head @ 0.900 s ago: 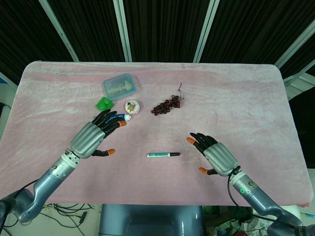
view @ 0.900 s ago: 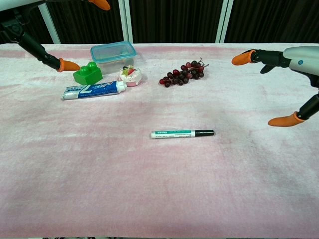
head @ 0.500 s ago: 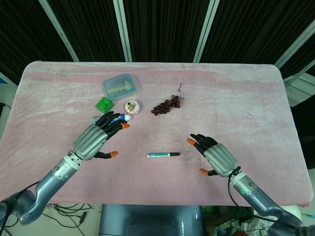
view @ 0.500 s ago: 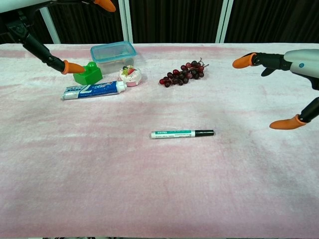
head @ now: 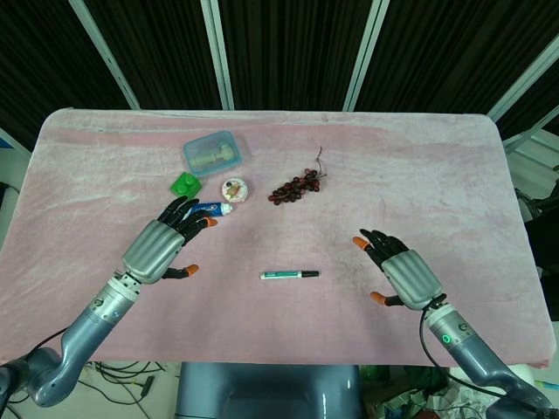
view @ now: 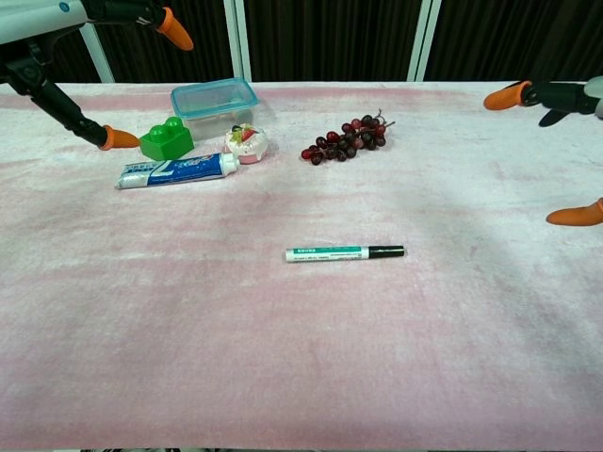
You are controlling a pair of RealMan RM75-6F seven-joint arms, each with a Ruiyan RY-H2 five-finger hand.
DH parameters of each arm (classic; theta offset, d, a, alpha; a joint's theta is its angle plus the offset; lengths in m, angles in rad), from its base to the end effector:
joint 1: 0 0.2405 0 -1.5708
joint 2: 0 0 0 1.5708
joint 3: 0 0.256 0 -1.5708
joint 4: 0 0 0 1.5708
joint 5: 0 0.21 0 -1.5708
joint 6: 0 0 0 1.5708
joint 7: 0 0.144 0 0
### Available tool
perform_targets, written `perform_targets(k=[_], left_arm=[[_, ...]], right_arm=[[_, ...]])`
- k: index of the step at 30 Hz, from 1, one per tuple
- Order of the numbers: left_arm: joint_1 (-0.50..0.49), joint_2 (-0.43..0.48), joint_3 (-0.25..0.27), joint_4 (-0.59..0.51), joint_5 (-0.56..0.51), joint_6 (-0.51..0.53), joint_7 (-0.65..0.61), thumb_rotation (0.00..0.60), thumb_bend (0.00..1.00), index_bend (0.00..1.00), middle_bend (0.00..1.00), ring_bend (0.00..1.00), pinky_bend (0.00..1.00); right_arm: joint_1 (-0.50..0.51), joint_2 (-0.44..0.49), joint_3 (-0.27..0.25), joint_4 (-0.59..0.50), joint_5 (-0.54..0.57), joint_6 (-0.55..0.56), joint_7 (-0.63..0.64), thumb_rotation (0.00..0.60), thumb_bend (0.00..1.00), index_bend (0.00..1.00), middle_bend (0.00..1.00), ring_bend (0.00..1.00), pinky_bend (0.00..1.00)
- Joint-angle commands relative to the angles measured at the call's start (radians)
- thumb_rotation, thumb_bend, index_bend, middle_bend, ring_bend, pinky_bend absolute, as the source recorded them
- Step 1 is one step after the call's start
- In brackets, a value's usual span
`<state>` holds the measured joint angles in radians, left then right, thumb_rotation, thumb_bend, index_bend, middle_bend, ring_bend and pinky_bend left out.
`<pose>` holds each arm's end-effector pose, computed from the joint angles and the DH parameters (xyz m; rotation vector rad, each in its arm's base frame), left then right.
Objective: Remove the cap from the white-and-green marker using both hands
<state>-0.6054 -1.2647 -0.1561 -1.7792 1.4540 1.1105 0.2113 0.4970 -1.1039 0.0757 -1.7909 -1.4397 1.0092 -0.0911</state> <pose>-0.1332 0.2974 0.0686 -1.9049 -0.7798 -1.1758 -0.2045 -0.2724 0.0905 1.9074 -0.9848 0.9132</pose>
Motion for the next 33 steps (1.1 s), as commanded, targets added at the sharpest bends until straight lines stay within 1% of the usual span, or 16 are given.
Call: perform_targets(k=[1,4,7,11,15,19,20,23,26,29,33], left_arm=[[0.002,-0.013,-0.012,-0.059,-0.124,-0.031,0.084,0.6,0.17,0.21,0.18,0.0,0.01],[-0.02,-0.02,-0.015,-0.089,-0.221,-0.084,0.125,0.6,0.21,0.21,0.17,0.0,0.01],[-0.057,-0.055,-0.024,-0.092,-0.315,-0.117,0.194,0.6,0.21,0.21,0.16,0.0,0.01],[-0.102,-0.118,-0.031,-0.068,-0.39,-0.13,0.273,0.6,0.21,0.24,0.15,0.0,0.01],[-0.177,-0.202,-0.055,-0.046,-0.531,-0.163,0.359,0.6,0.21,0.28,0.15,0.0,0.0],[-0.249,-0.292,-0.072,-0.001,-0.655,-0.137,0.469,0.6,0.21,0.33,0.15,0.0,0.0],[-0.257,-0.304,-0.074,0.005,-0.671,-0.13,0.481,0.6,0.23,0.33,0.15,0.0,0.0],[-0.301,-0.383,-0.092,0.049,-0.771,-0.097,0.535,0.6,0.27,0.34,0.15,0.0,0.0],[-0.334,-0.438,-0.103,0.089,-0.846,-0.079,0.568,0.6,0.28,0.35,0.15,0.0,0.0],[-0.361,-0.481,-0.111,0.13,-0.895,-0.071,0.586,0.6,0.28,0.36,0.15,0.0,0.0],[-0.388,-0.534,-0.12,0.18,-0.918,-0.064,0.586,0.6,0.28,0.37,0.15,0.0,0.0]], right_arm=[[-0.033,0.02,0.026,-0.035,0.134,0.045,-0.099,0.6,0.11,0.01,0.0,0.02,0.15],[-0.041,0.037,0.039,-0.058,0.199,0.058,-0.124,0.6,0.11,0.01,0.0,0.02,0.15],[-0.045,0.062,0.051,-0.07,0.24,0.063,-0.125,0.6,0.11,0.01,0.0,0.02,0.15],[-0.048,0.086,0.058,-0.073,0.256,0.064,-0.114,0.6,0.11,0.01,0.0,0.02,0.15],[-0.048,0.108,0.061,-0.074,0.258,0.063,-0.113,0.6,0.11,0.01,0.0,0.02,0.15],[-0.043,0.108,0.061,-0.069,0.261,0.062,-0.127,0.6,0.11,0.02,0.0,0.02,0.15],[-0.042,0.107,0.061,-0.068,0.261,0.062,-0.129,0.6,0.11,0.02,0.0,0.02,0.15],[-0.037,0.098,0.059,-0.062,0.265,0.057,-0.141,0.6,0.11,0.02,0.0,0.02,0.15],[-0.035,0.09,0.055,-0.057,0.266,0.058,-0.16,0.6,0.11,0.02,0.0,0.02,0.15],[-0.034,0.084,0.053,-0.053,0.267,0.069,-0.182,0.6,0.11,0.02,0.0,0.02,0.15],[-0.035,0.081,0.058,-0.058,0.275,0.08,-0.186,0.6,0.11,0.02,0.0,0.02,0.15]])
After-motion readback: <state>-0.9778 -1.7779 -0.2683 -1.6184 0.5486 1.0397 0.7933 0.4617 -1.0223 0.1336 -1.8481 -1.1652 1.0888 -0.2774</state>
